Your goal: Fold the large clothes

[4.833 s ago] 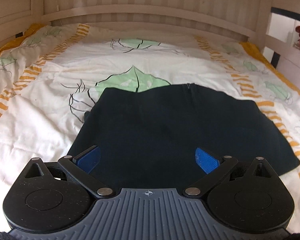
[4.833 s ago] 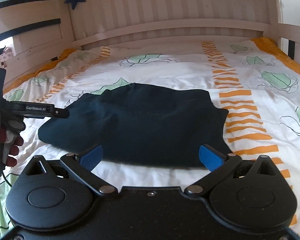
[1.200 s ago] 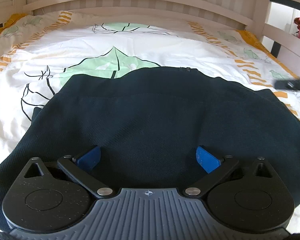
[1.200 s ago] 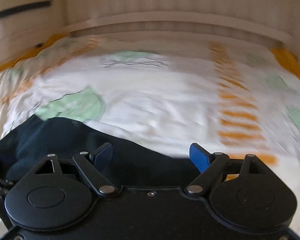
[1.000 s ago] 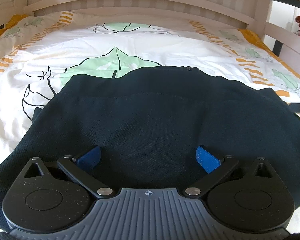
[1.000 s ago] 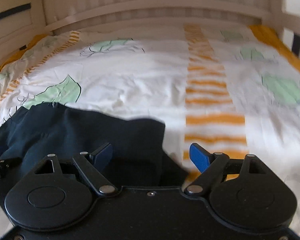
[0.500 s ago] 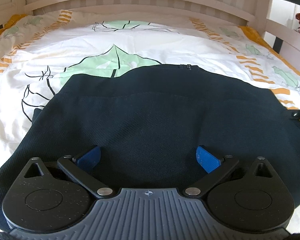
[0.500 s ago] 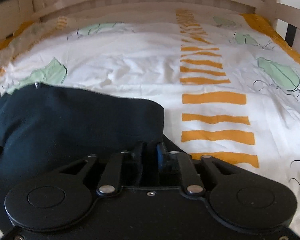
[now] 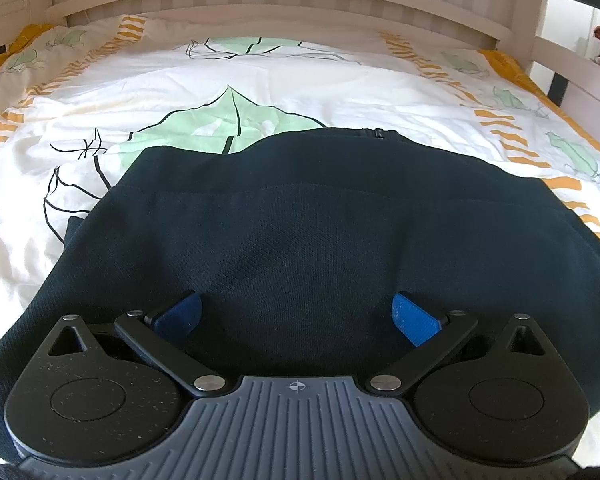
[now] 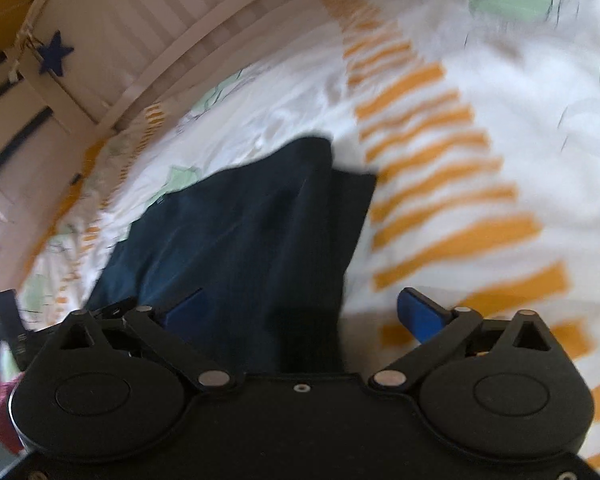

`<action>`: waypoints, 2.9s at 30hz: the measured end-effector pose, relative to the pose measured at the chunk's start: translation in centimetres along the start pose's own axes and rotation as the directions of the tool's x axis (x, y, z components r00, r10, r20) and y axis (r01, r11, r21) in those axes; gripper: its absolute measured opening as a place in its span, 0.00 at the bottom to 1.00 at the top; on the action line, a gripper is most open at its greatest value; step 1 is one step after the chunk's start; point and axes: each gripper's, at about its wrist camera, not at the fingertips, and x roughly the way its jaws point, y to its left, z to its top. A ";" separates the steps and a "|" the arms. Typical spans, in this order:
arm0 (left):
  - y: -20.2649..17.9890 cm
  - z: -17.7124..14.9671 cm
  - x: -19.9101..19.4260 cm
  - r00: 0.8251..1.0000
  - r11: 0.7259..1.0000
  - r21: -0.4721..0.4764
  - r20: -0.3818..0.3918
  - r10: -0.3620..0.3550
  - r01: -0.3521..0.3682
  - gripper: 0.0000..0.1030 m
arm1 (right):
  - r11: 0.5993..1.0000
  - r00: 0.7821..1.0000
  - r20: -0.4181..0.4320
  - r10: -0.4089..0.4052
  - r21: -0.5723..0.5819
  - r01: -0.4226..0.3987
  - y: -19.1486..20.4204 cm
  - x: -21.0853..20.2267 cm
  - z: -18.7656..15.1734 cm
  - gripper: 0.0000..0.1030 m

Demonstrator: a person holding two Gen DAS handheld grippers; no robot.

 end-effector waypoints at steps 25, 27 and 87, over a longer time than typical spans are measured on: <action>15.4 -0.6 -7.1 0.998 0.955 -0.292 0.022 0.054 -0.046 0.98 | 0.983 0.980 0.077 0.186 -0.028 -0.184 0.2 3.9 -0.2 1.00; 16.4 -1.6 -7.4 0.998 0.952 -0.302 0.006 0.055 -0.051 0.97 | 0.983 0.980 0.078 0.183 -0.033 -0.181 0.2 3.9 -0.2 1.00; 10.3 -11.5 -13.3 0.994 0.981 -0.178 -0.063 -0.094 0.082 0.71 | 0.999 0.999 -0.005 0.045 0.024 -0.045 1.6 -6.7 -6.2 0.69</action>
